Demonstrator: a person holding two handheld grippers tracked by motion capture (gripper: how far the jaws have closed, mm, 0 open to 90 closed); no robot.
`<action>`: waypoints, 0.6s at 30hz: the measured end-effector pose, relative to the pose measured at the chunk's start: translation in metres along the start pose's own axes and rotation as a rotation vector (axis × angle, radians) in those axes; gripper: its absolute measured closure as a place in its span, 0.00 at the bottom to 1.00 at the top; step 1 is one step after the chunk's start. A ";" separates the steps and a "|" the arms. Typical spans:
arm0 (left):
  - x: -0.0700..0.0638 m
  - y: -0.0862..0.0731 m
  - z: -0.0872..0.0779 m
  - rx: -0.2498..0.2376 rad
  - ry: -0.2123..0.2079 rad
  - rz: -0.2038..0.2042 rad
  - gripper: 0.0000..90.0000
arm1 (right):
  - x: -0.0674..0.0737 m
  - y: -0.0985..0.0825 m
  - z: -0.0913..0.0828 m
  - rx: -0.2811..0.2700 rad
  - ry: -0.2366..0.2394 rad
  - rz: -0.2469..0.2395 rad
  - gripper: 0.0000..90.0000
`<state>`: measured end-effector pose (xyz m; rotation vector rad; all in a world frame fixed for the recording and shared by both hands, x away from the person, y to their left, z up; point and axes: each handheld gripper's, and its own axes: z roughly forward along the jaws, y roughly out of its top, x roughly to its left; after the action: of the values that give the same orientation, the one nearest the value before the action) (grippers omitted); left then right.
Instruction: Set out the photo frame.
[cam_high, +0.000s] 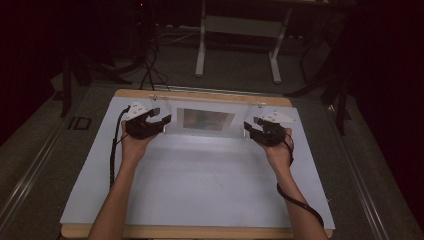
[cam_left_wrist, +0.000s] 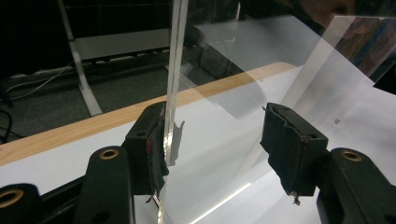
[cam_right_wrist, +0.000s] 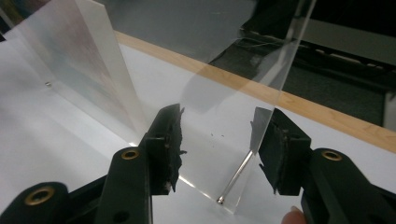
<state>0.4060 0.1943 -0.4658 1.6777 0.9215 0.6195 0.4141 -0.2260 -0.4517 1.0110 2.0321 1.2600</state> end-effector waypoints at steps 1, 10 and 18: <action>-0.001 0.000 0.001 0.002 0.008 0.005 0.47 | 0.000 0.000 0.001 -0.001 -0.003 0.001 0.57; -0.002 0.001 0.006 -0.005 0.048 0.019 0.47 | 0.002 0.002 0.006 0.003 -0.041 -0.029 0.57; -0.001 0.004 0.011 0.001 0.069 -0.002 0.46 | -0.002 0.004 0.011 0.000 -0.040 -0.014 0.57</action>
<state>0.4149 0.1868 -0.4651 1.6652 0.9730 0.6794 0.4253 -0.2206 -0.4524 1.0126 2.0058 1.2233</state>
